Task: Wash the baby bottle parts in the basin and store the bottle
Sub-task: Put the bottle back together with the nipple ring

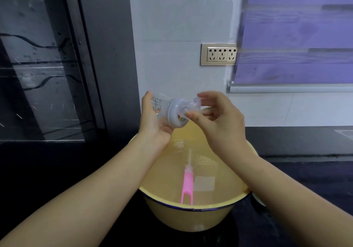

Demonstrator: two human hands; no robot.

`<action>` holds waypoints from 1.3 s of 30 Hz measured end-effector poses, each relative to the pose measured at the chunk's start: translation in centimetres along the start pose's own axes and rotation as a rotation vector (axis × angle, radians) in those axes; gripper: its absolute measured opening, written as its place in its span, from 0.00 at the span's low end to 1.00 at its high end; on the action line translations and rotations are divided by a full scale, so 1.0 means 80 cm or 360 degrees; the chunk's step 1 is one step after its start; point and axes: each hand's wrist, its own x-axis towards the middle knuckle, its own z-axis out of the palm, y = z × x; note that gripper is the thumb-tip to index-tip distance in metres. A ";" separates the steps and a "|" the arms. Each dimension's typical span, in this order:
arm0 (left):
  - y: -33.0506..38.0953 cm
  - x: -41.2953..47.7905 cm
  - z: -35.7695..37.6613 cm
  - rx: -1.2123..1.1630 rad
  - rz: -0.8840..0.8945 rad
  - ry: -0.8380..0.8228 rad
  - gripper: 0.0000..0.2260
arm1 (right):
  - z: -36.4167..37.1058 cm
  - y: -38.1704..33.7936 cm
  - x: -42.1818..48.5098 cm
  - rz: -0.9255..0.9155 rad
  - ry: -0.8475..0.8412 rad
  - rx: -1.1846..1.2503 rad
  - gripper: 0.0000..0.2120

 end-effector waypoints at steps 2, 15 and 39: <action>-0.001 0.002 -0.001 -0.0024 -0.0001 -0.0011 0.22 | 0.001 0.001 -0.001 -0.0023 0.0061 -0.0075 0.11; 0.000 0.021 -0.016 0.0057 0.0170 0.0123 0.18 | 0.019 -0.010 -0.001 -0.0284 -0.0525 -0.0915 0.14; -0.002 0.024 -0.014 -0.0015 0.0201 0.0150 0.19 | 0.010 -0.006 -0.009 -0.0238 -0.0438 -0.0704 0.07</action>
